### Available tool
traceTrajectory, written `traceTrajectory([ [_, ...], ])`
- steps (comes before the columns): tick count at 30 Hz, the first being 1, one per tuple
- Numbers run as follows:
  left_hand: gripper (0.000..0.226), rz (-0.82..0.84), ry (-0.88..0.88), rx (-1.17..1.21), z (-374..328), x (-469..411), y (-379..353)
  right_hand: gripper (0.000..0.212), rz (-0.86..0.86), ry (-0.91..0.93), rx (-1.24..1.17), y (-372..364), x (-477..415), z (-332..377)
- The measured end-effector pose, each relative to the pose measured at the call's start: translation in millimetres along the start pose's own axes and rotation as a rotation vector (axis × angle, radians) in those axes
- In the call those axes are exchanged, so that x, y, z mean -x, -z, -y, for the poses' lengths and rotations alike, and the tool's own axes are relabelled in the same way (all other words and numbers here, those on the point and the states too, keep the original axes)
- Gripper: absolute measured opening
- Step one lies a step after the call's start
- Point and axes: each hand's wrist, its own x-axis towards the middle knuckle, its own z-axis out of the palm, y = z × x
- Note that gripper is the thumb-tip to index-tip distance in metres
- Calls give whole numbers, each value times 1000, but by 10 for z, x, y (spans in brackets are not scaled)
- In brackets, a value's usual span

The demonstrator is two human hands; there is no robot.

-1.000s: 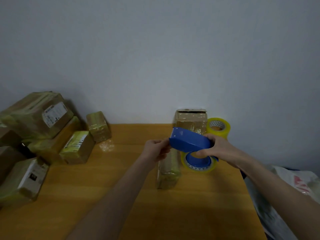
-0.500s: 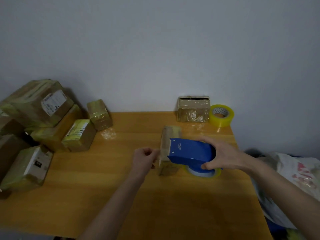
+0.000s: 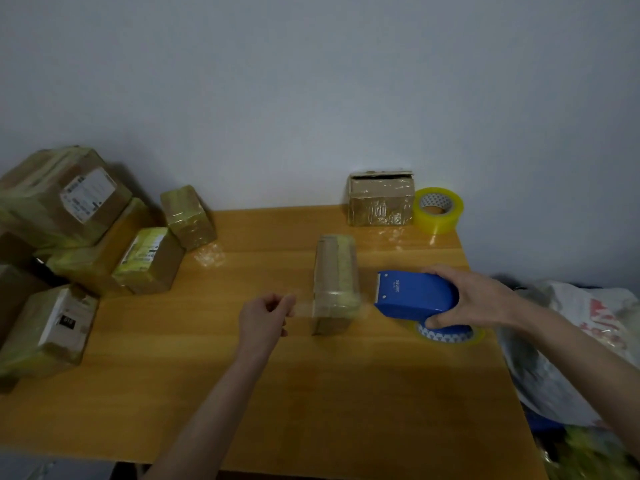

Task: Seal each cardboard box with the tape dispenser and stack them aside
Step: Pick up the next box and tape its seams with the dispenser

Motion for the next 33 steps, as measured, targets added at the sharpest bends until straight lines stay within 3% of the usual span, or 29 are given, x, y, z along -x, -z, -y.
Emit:
traceTrajectory([
  [14, 25, -1, 53, -54, 163, -145, -140, 72, 40, -92, 127, -214, -215, 14],
  [19, 27, 40, 21, -204, 318, -197, -210, 72, 96, -109, 149, -426, -311, 131],
  [23, 16, 101, 22, -254, 443, -233, -248, 72, 108, -109, 102, -589, -400, 250],
  [26, 44, 214, 89, -440, 572, -247, -136, 73, 94, -96, 96, -630, -448, 307],
  [27, 48, 179, 82, -483, 620, -233, -80, 73, 84, -90, 98, -636, -459, 325],
  [28, 47, 90, 29, -487, 646, -207, -29, 73, 74, -86, 96, -646, -469, 342],
  [30, 38, -98, -291, -461, 588, -100, 17, 73, 68, -82, 91, -672, -499, 376],
  [32, 47, -90, -638, -493, 420, -6, -55, 74, 65, -73, 82, -683, -522, 398],
  [33, 57, 6, -741, -542, 336, 32, -111, 75, 62, -65, 79, -675, -528, 408],
])
